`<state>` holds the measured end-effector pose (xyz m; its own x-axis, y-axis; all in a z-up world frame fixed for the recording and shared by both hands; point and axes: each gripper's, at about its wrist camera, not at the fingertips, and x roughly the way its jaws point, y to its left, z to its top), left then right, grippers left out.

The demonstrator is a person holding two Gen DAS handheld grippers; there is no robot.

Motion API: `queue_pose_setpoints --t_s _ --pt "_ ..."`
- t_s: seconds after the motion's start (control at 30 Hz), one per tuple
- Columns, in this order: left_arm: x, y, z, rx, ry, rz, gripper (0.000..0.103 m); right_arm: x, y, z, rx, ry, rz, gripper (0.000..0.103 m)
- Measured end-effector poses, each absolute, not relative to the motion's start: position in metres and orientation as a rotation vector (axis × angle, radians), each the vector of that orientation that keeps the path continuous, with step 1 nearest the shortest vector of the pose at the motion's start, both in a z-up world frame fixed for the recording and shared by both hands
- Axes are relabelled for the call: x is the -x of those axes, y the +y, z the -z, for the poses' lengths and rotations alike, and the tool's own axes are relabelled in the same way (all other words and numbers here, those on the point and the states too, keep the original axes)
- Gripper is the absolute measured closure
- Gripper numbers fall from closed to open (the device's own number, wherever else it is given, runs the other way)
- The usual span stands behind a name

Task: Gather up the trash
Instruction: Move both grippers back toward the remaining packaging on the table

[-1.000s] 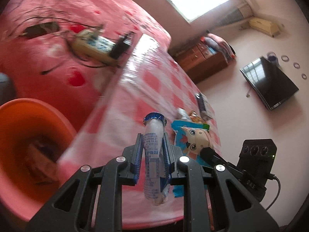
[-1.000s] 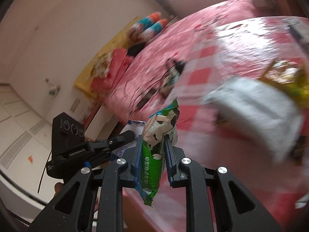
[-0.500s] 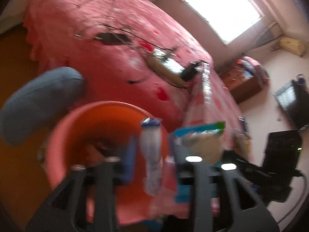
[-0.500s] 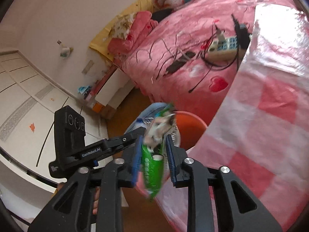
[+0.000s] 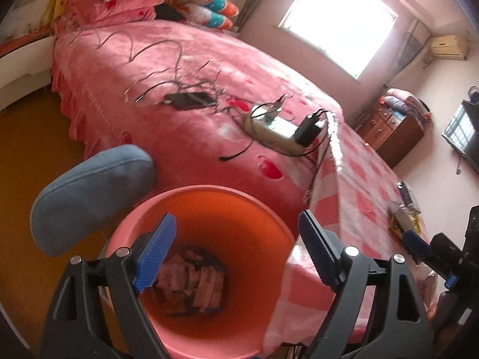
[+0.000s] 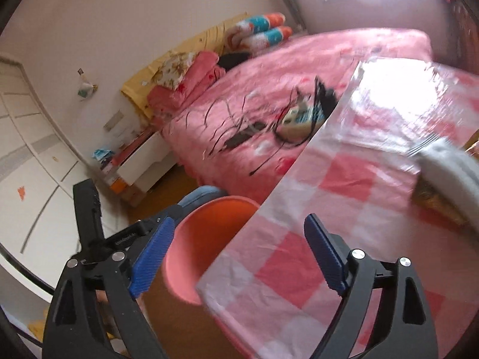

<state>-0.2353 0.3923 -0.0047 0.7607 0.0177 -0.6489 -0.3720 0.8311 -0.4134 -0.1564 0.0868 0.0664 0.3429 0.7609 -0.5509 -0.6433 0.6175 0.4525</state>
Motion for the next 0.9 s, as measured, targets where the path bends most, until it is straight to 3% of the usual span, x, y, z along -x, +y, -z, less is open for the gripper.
queue_pose_setpoints --t_s 0.4,0.9 --pt "0.226 0.334 -0.021 0.517 0.591 -0.073 0.018 0.164 0.036 -0.068 -0.182 0.657 -0.833 0.008" --pt "0.191 0.256 -0.039 0.376 0.743 -0.008 0.018 0.170 -0.011 -0.077 -0.153 0.582 -0.779 0.005"
